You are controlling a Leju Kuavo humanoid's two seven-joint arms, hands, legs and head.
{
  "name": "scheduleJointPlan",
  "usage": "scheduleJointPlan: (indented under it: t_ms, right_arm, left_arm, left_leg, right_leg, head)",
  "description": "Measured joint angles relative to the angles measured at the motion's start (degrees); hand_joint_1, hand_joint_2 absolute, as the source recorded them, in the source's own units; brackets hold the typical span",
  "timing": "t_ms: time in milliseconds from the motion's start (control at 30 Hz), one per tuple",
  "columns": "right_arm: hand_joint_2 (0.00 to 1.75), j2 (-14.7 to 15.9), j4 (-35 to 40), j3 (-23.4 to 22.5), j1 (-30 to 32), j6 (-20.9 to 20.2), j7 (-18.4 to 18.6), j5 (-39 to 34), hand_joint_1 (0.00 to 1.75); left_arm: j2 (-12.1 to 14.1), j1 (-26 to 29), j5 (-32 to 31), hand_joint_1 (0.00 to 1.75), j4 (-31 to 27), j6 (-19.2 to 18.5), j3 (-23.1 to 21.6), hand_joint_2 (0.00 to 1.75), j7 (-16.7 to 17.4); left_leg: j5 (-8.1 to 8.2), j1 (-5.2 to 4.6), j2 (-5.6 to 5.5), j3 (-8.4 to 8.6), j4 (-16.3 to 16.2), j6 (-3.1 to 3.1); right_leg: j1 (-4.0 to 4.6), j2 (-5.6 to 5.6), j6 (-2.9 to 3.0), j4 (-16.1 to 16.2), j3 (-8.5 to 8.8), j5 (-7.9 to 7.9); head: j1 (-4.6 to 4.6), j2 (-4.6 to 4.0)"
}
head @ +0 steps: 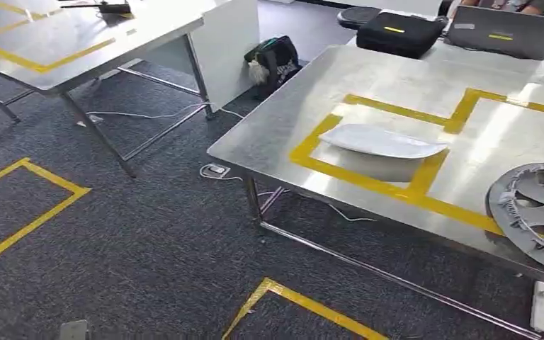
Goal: Take the parts from the cabinet and place them on the table.
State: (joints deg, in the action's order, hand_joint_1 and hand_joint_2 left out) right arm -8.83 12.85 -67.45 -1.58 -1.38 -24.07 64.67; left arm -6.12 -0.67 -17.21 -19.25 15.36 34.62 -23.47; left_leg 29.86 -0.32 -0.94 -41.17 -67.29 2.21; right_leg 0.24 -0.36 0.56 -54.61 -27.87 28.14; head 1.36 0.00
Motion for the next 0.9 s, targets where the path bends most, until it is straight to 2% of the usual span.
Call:
scheduleJointPlan:
  t_ms: [33, 67, 100, 133, 167, 200, 233, 267, 300, 333, 367, 400, 433, 467, 500, 533, 567, 600, 633, 667, 700, 733, 767, 800, 867, 900]
  right_arm:
    - [0.00, 0.0, 0.0, 0.0, 0.0, 0.1, 0.2, 0.4, 0.00]
    - [0.00, 0.0, 0.0, 0.0, -0.1, 0.2, 0.4, 0.9, 0.00]
    - [0.00, 0.0, 0.0, 0.0, -0.2, 0.2, 0.5, 1.2, 0.00]
    - [0.00, 0.0, 0.0, 0.0, -0.4, 0.2, 0.5, 1.4, 0.00]
    - [0.00, 0.0, 0.0, 0.0, -0.6, 0.2, 0.6, 1.5, 0.00]
    - [0.00, 0.0, 0.0, 0.0, -0.7, 0.3, 0.6, 1.7, 0.00]
    - [0.00, 0.0, 0.0, 0.0, -0.7, 0.5, 0.5, 1.8, 0.00]
    - [0.00, -0.2, -0.1, 0.0, -0.8, 0.7, 0.5, 1.8, 0.00]
    - [0.00, -0.3, -0.1, 0.0, -1.0, 1.0, 0.5, 1.9, 0.00]
    - [0.00, -0.4, -0.1, 0.0, -1.3, 1.2, 0.5, 1.9, 0.00]
    - [0.00, -0.6, -0.1, 0.0, -1.3, 1.4, 0.5, 2.0, 0.00]
    - [0.00, -0.7, -0.1, 0.0, -1.4, 1.4, 0.5, 2.1, 0.00]
    - [0.00, -0.8, -0.1, 0.0, -1.3, 1.4, 0.5, 2.1, 0.00]
    - [0.00, -0.8, -0.2, 0.0, -1.1, 1.4, 0.5, 2.1, 0.00]
    - [0.00, -0.8, -0.2, 0.0, -0.8, 1.4, 0.5, 2.0, 0.00]
    - [0.00, -0.9, -0.3, 0.0, -0.7, 1.4, 0.2, 1.4, 0.00]
    - [0.00, -0.9, -0.3, 0.0, -0.6, 1.1, -0.6, 0.7, 0.00]
    - [0.00, -0.9, -0.3, -0.1, -0.7, 0.6, -1.9, -0.2, 0.00]
    - [0.00, -0.9, -0.3, -0.3, -0.8, 0.2, -3.1, -0.8, 0.00]
    - [0.00, -0.9, -0.2, -0.6, -0.9, -0.2, -4.9, -1.4, 0.00]
    - [0.00, -0.8, -0.2, -0.8, -1.0, -0.6, -6.3, -1.8, 0.00]
    - [0.00, -0.6, -0.1, -1.0, -1.3, -1.1, -7.6, -2.2, 0.00]
    - [0.00, -0.6, -0.1, -1.3, -1.6, -1.7, -9.5, -2.6, 0.00]
    - [0.00, -0.5, 0.0, -1.5, -1.9, -2.2, -11.2, -2.8, 0.00]
    - [0.00, -0.6, 0.3, -1.5, -2.9, -2.8, -13.4, -2.9, 0.00]
    - [0.00, -0.8, 0.4, -1.5, -3.5, -2.8, -13.7, -2.9, 0.00]
  left_arm:
    - [-0.1, 0.0, -2.3, 0.00, 1.0, -2.8, -0.8, 0.00, 1.1]
    - [-0.2, 0.2, -4.6, 0.00, 1.9, -5.6, -2.0, 0.00, 1.7]
    - [-0.2, 0.3, -6.3, 0.00, 2.8, -7.8, -3.4, 0.00, 1.9]
    - [-0.3, 0.4, -6.8, 0.00, 3.3, -8.4, -4.4, 0.00, 1.9]
    - [-0.4, 0.4, -6.9, 0.00, 3.7, -8.7, -5.1, 0.00, 1.9]
    - [-0.6, 0.3, -7.1, 0.00, 4.1, -9.0, -5.7, 0.00, 2.0]
    - [-0.8, 0.1, -7.3, 0.00, 4.4, -9.1, -6.2, 0.00, 2.4]
    - [-0.7, -0.1, -7.3, 0.00, 4.7, -9.1, -6.5, 0.00, 2.8]
    - [-0.7, -0.3, -7.2, 0.00, 5.0, -9.3, -6.7, 0.00, 3.2]
    - [-0.7, -0.2, -7.0, 0.00, 5.3, -9.3, -6.8, 0.00, 3.5]
    - [-0.7, 0.1, -6.9, 0.00, 5.7, -9.3, -6.9, 0.00, 3.7]
    - [-0.6, 0.4, -6.9, 0.00, 5.9, -9.3, -7.0, 0.00, 4.0]
    - [-0.5, 0.6, -6.9, 0.00, 5.9, -9.3, -7.0, 0.00, 4.1]
    - [-0.5, 0.5, -7.0, 0.00, 6.1, -9.3, -7.1, 0.00, 4.1]
    - [-0.5, 0.3, -7.1, 0.00, 6.1, -9.2, -7.2, 0.00, 4.1]
    - [-0.6, 0.3, -7.1, 0.00, 6.3, -8.8, -7.3, 0.00, 4.1]
    - [-0.6, 0.4, -7.0, 0.00, 6.4, -8.6, -7.3, 0.00, 3.9]
    - [-0.6, 0.5, -6.8, 0.00, 6.4, -8.2, -7.3, 0.00, 3.3]
    - [-0.6, 0.7, -6.4, 0.00, 6.5, -7.9, -7.3, 0.00, 2.7]
    - [-0.6, 0.7, -5.8, 0.00, 6.5, -7.5, -7.2, 0.00, 1.7]
    - [-0.7, 0.6, -5.7, 0.00, 6.5, -7.2, -7.2, 0.00, 1.0]
    - [-0.7, 0.6, -5.6, 0.00, 6.5, -7.0, -7.1, 0.00, 0.5]
    - [-0.7, 0.4, -5.7, 0.00, 6.5, -6.6, -7.0, 0.00, 0.3]
    - [-0.8, 0.3, -6.0, 0.00, 6.5, -6.3, -7.0, 0.00, 0.2]
    - [-0.9, 0.4, -6.5, 0.00, 6.8, -5.9, -7.0, 0.00, 0.2]
    - [-0.9, 0.4, -6.9, 0.00, 6.8, -5.8, -7.0, 0.00, 0.5]
  left_leg:
    - [1.09, 0.36, 0.24, -0.89, -4.2, 0.40]
    - [0.04, 0.76, 0.33, -1.01, -6.6, 0.71]
    - [-2.33, 1.16, 0.40, 0.07, -6.5, 1.07]
    - [-4.51, 1.46, 0.70, 2.21, -4.1, 1.34]
    - [-5.56, 1.61, 1.47, 5.60, 0.5, 1.51]
    - [-5.47, 1.66, 3.76, 9.80, 6.1, 1.68]
    - [-4.27, 1.47, 6.47, 13.09, 10.7, 1.84]
    - [-3.44, 0.92, 6.03, 13.26, 11.9, 0.73]
    - [-2.94, 0.96, 5.49, 13.04, 12.6, 0.20]
    - [-2.49, 0.84, 4.62, 12.55, 12.6, -0.61]
    - [-2.83, 0.89, 3.98, 12.40, 12.9, -1.17]
    - [-3.23, 1.03, 3.38, 12.34, 13.0, -1.69]
    - [-3.53, 0.98, 2.87, 12.02, 12.9, -2.15]
    - [-3.85, 0.83, 2.09, 11.59, 12.9, -2.59]
    - [-4.20, 0.61, 1.15, 11.12, 12.9, -2.84]
    - [-4.53, 0.36, 0.25, 10.76, 12.9, -2.98]
    - [-4.79, 0.16, -0.52, 10.50, 12.9, -3.04]
    - [-5.03, 0.02, -1.28, 10.29, 12.8, -3.05]
    - [-5.23, -0.07, -2.02, 10.14, 12.8, -3.00]
    - [-5.42, -0.12, -2.88, 10.03, 12.8, -2.91]
    - [-5.62, -0.16, -3.75, 9.94, 12.8, -2.72]
    - [-5.76, -0.35, -4.23, 9.66, 12.5, -2.54]
    - [-5.86, -0.41, -4.80, 9.16, 12.0, -2.38]
    - [-6.12, -0.23, -5.06, 8.76, 12.1, -2.00]
    - [-6.72, 0.00, -6.30, 8.17, 12.2, -1.13]
    - [-6.30, -0.01, -5.47, 7.82, 11.6, -1.09]
  right_leg:
    - [-0.02, -1.08, -0.11, 0.0, -0.69, -0.48]
    - [-0.08, -2.05, -0.28, -0.1, -1.13, -0.93]
    - [-0.13, -3.11, -0.51, -0.1, -1.72, -1.39]
    - [-0.22, -3.87, -0.79, -0.3, -2.07, -1.80]
    - [-0.39, -4.56, -1.13, -0.5, -2.48, -2.06]
    - [-0.31, -5.17, -1.43, -0.8, -2.56, -2.21]
    - [-0.14, -5.79, -1.78, -1.1, -3.09, -2.20]
    - [-0.08, -6.49, -2.26, -1.3, -2.98, -2.46]
    - [-0.04, -7.27, -2.53, -1.6, -3.27, -2.64]
    - [-0.12, -8.05, -2.87, -1.6, -3.47, -2.83]
    - [-0.16, -8.73, -3.29, -1.6, -3.46, -2.79]
    - [-0.56, -6.60, -3.74, -2.4, -4.06, -1.97]
    - [-0.70, -3.30, -3.80, -5.0, -5.09, 0.36]
    - [-0.75, -1.37, -3.75, -9.7, -6.91, 3.02]
    - [-0.70, -0.30, -3.70, -15.0, -9.09, 5.52]
    - [-0.60, 0.18, -3.62, -19.2, -10.84, 7.15]
    - [-0.52, 0.31, -3.44, -20.7, -11.38, 7.33]
    - [-0.34, 0.34, -3.18, -19.4, -10.47, 6.18]
    - [-0.23, 0.45, -2.92, -16.2, -8.63, 4.39]
    - [-0.17, 0.91, -2.56, -11.0, -5.71, 2.01]
    - [-0.17, 2.43, -2.15, -5.3, -2.28, -0.16]
    - [-0.28, 5.37, -1.71, -2.6, -1.14, 0.35]
    - [-0.62, 5.26, -1.97, -1.4, -0.90, 0.46]
    - [-0.27, 4.88, -1.87, -1.8, -1.12, 0.41]
    - [-0.19, 3.94, -1.29, -1.9, -0.97, -0.06]
    - [-0.67, 2.93, -0.99, -1.3, -0.96, -0.62]
  head:
    - [-0.02, 0.00]
    - [-0.07, 0.00]
    - [-0.07, 0.00]
    - [-0.07, 0.00]
    - [-0.04, 0.00]
    - [-0.11, 0.00]
    - [-0.43, 0.00]
    - [-0.35, 0.00]
    - [-0.45, 0.00]
    - [-0.41, 0.00]
    - [-0.31, 0.00]
    - [-0.36, 0.00]
    - [-0.04, 0.00]
    - [0.09, 0.00]
    - [0.09, 0.00]
    - [0.33, 0.00]
    - [0.28, 0.00]
    - [0.31, 0.00]
    - [0.31, 0.00]
    - [0.29, 0.00]
    - [0.33, 0.00]
    - [0.33, 0.00]
    - [0.15, 0.00]
    - [0.22, 0.00]
    - [0.44, 0.00]
    - [0.46, 0.00]
